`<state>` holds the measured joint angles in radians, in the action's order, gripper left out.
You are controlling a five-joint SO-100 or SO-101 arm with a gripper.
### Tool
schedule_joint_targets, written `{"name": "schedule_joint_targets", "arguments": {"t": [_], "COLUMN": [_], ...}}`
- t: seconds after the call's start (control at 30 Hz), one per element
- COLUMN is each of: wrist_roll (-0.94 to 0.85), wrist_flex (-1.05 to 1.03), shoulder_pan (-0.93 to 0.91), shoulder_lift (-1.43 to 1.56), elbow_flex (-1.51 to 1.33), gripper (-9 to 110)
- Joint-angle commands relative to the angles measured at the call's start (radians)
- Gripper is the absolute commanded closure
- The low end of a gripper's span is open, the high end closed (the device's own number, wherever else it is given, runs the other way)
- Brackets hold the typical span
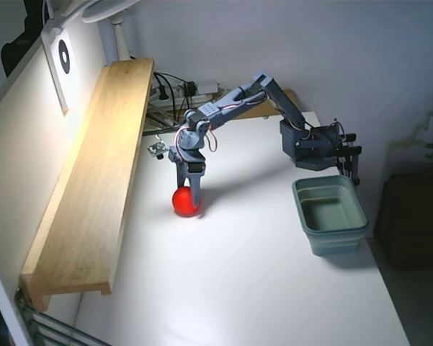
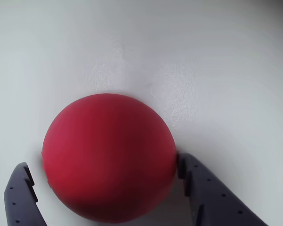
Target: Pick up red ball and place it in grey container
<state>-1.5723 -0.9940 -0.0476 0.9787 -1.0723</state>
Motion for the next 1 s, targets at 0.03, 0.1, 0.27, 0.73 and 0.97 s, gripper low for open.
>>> {"name": "schedule_joint_targets", "arguments": {"t": [0.03, 0.1, 0.27, 0.73, 0.97], "wrist_roll": [0.002, 0.002, 0.002, 0.002, 0.002], "wrist_flex": [0.016, 0.017, 0.017, 0.017, 0.017], "shoulder_pan": [-0.014, -0.014, -0.014, -0.014, -0.014], "shoulder_lift": [0.036, 0.036, 0.036, 0.036, 0.036], "elbow_flex": [-0.012, -0.013, -0.013, -0.013, -0.013], "gripper": [63, 63, 63, 78, 78]}}
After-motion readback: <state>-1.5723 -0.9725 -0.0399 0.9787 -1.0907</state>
